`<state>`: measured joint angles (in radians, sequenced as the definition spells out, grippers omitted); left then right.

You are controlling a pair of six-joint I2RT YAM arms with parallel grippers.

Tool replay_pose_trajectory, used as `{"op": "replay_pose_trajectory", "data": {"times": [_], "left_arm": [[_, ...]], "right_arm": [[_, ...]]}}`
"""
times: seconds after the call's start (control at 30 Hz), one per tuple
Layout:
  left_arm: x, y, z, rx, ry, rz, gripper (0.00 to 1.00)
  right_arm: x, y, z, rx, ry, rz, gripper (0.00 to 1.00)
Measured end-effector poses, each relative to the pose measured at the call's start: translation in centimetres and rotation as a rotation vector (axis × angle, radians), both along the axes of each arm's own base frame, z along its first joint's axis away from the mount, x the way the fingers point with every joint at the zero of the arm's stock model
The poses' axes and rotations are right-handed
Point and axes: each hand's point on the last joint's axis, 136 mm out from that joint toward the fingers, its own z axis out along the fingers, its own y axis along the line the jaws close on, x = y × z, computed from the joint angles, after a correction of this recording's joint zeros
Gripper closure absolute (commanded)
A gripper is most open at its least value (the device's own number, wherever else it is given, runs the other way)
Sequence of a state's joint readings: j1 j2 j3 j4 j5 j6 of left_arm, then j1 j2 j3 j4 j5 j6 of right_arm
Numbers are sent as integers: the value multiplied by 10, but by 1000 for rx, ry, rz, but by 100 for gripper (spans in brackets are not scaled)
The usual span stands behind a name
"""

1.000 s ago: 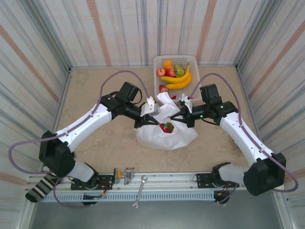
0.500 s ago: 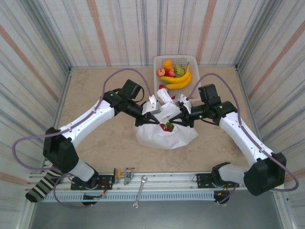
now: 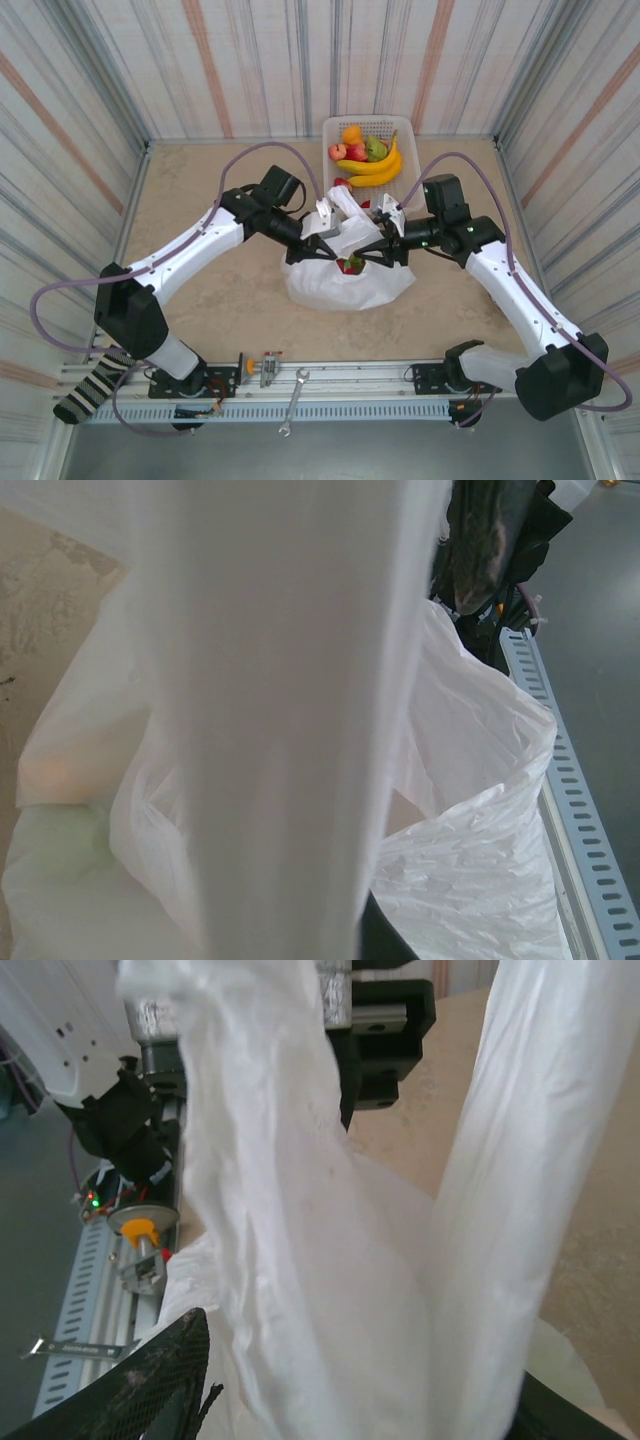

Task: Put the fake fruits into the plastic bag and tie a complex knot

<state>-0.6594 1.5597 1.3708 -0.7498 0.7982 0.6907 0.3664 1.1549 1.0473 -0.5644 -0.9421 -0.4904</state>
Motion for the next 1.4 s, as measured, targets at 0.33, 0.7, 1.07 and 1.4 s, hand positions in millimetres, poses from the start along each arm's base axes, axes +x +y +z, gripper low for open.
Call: {"op": "replay_pose_trajectory", "data": {"times": [0.33, 0.7, 1.07, 1.4], "left_arm": [[1, 0, 1, 9, -2, 8, 100], [7, -1, 1, 20, -14, 21, 88], [13, 16, 25, -115, 6, 91, 46], [67, 58, 77, -406, -16, 370, 37]], "right_arm": [[4, 2, 6, 25, -5, -7, 71], [5, 4, 10, 39, -10, -4, 100], [6, 4, 10, 40, -17, -7, 100], [5, 4, 12, 44, -27, -6, 100]]}}
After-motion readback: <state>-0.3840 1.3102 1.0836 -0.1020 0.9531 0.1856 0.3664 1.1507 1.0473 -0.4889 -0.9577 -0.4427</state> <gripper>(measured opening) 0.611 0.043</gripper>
